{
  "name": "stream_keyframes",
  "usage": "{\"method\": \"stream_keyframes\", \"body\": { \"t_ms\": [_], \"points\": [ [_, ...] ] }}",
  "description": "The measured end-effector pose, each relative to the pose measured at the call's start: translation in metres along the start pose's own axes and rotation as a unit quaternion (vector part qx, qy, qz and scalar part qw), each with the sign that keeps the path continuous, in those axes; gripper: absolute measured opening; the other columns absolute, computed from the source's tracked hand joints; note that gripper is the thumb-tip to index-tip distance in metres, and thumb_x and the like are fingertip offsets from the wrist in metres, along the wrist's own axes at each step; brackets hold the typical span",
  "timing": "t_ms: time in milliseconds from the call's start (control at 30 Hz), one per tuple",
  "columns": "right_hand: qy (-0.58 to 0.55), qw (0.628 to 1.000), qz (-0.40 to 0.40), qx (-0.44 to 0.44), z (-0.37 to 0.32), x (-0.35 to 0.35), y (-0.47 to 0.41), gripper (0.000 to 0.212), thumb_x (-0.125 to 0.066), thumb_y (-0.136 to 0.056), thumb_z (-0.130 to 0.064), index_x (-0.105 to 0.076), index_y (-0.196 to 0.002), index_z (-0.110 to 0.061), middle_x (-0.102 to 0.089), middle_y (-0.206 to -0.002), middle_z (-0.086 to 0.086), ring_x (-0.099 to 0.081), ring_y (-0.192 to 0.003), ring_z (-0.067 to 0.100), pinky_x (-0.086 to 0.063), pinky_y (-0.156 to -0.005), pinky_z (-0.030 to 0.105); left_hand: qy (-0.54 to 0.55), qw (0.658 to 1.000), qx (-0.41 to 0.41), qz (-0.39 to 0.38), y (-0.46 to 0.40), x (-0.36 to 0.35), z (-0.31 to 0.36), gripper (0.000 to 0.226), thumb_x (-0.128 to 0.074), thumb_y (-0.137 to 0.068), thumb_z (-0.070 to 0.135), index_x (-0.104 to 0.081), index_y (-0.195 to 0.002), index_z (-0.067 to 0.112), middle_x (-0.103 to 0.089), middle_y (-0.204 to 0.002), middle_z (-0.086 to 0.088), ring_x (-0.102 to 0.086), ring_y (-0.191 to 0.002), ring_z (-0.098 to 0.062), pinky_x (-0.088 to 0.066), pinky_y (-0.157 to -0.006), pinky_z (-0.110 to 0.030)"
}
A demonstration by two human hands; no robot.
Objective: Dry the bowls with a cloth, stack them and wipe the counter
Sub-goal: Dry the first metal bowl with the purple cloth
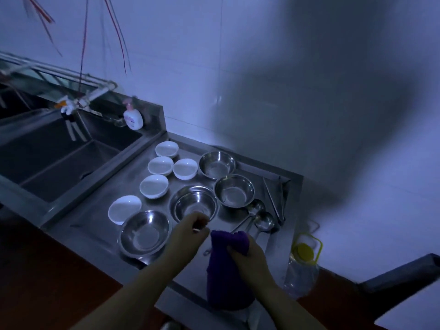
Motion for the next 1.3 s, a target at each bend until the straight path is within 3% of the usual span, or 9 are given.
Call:
{"method": "stream_keyframes", "body": {
  "t_ms": [233,333,533,667,733,800,900,1067,1300],
  "points": [
    [-0.026,0.978,0.203,-0.031,-0.015,0.013,-0.054,0.022,-0.071,-0.081,-0.006,-0.060,-0.084,-0.025,-0.065,-0.079,-0.010,-0.059,-0.073,0.002,-0.040,-0.058,0.009,0.048,0.995,0.086,-0.014,-0.105,0.017,-0.034,0.024,-0.060,-0.082,0.005,-0.058,-0.099,0.021,-0.063,-0.087,-0.001,-0.057,-0.070,-0.016,-0.048,-0.064,-0.031],
    [-0.026,0.963,0.262,-0.050,-0.022,0.006,-0.081,0.027,-0.071,-0.081,-0.003,-0.058,-0.078,-0.026,-0.063,-0.077,-0.012,-0.056,-0.071,-0.003,-0.039,-0.056,0.003,0.057,0.990,0.108,-0.070,-0.160,0.016,-0.056,0.019,-0.057,-0.085,0.003,-0.060,-0.101,0.013,-0.066,-0.090,-0.011,-0.061,-0.078,-0.026,-0.051,-0.075,-0.040],
    [-0.042,0.940,0.322,-0.102,-0.030,-0.030,-0.134,0.024,-0.071,-0.080,-0.002,-0.061,-0.083,-0.023,-0.068,-0.082,0.000,-0.064,-0.076,0.016,-0.046,-0.066,0.024,0.084,0.970,0.180,-0.144,-0.260,0.010,-0.106,0.027,-0.050,-0.091,0.006,-0.058,-0.117,0.003,-0.061,-0.093,-0.007,-0.058,-0.072,-0.022,-0.052,-0.071,-0.036],
    [-0.072,0.930,0.338,-0.128,-0.024,-0.050,-0.157,0.021,-0.070,-0.079,0.002,-0.063,-0.088,-0.015,-0.071,-0.076,0.001,-0.066,-0.067,0.010,-0.051,-0.059,0.020,0.132,0.935,0.275,-0.178,-0.312,-0.009,-0.128,0.038,-0.044,-0.094,0.007,-0.048,-0.128,-0.011,-0.063,-0.096,-0.016,-0.047,-0.060,-0.012,-0.041,-0.057,-0.023],
    [-0.084,0.923,0.350,-0.139,-0.019,-0.058,-0.163,0.020,-0.070,-0.079,0.004,-0.063,-0.086,-0.014,-0.071,-0.068,-0.002,-0.065,-0.060,0.004,-0.049,-0.052,0.017,0.147,0.928,0.291,-0.182,-0.329,-0.021,-0.137,0.038,-0.043,-0.095,0.004,-0.044,-0.130,-0.011,-0.054,-0.127,-0.029,-0.054,-0.070,-0.014,-0.045,-0.056,-0.020],
    [-0.098,0.917,0.356,-0.151,-0.014,-0.064,-0.166,0.020,-0.070,-0.079,0.005,-0.064,-0.086,-0.013,-0.072,-0.068,-0.004,-0.065,-0.059,0.004,-0.048,-0.050,0.016,0.241,0.892,0.344,-0.167,-0.338,-0.031,-0.142,0.037,-0.044,-0.097,0.006,-0.045,-0.131,-0.008,-0.049,-0.135,-0.025,-0.061,-0.102,-0.027,-0.049,-0.056,-0.015],
    [-0.127,0.908,0.363,-0.165,-0.009,-0.069,-0.168,0.024,-0.070,-0.077,0.007,-0.065,-0.094,-0.010,-0.072,-0.073,0.001,-0.067,-0.064,0.009,-0.050,-0.053,0.018,0.341,0.840,0.392,-0.155,-0.352,-0.045,-0.150,0.031,-0.056,-0.091,0.015,-0.057,-0.116,-0.003,-0.064,-0.111,-0.021,-0.061,-0.105,-0.030,-0.050,-0.080,-0.029],
    [-0.117,0.902,0.381,-0.165,-0.006,-0.075,-0.166,0.026,-0.072,-0.074,0.011,-0.065,-0.094,-0.004,-0.070,-0.076,0.011,-0.065,-0.066,0.014,-0.050,-0.056,0.018,0.395,0.786,0.470,-0.069,-0.361,-0.052,-0.136,0.011,-0.055,-0.090,0.010,-0.058,-0.100,0.006,-0.057,-0.080,-0.007,-0.055,-0.067,-0.016,-0.048,-0.042,-0.019],
    [-0.120,0.895,0.392,-0.173,-0.013,-0.080,-0.162,0.042,-0.067,-0.071,0.022,-0.063,-0.083,-0.018,-0.068,-0.057,-0.004,-0.063,-0.053,0.002,-0.048,-0.050,0.011,0.304,0.835,0.442,-0.121,-0.380,-0.046,-0.135,0.018,-0.055,-0.085,-0.005,-0.053,-0.070,0.005,-0.055,-0.070,-0.010,-0.053,-0.061,-0.019,-0.047,-0.060,-0.027]
  ]
}}
Point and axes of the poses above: each hand's wrist, its own y-axis away from the middle knuckle, its own x-axis out of the back of the hand, z = x × y, the point moved 2 cm from there along -y, towards the middle knuckle
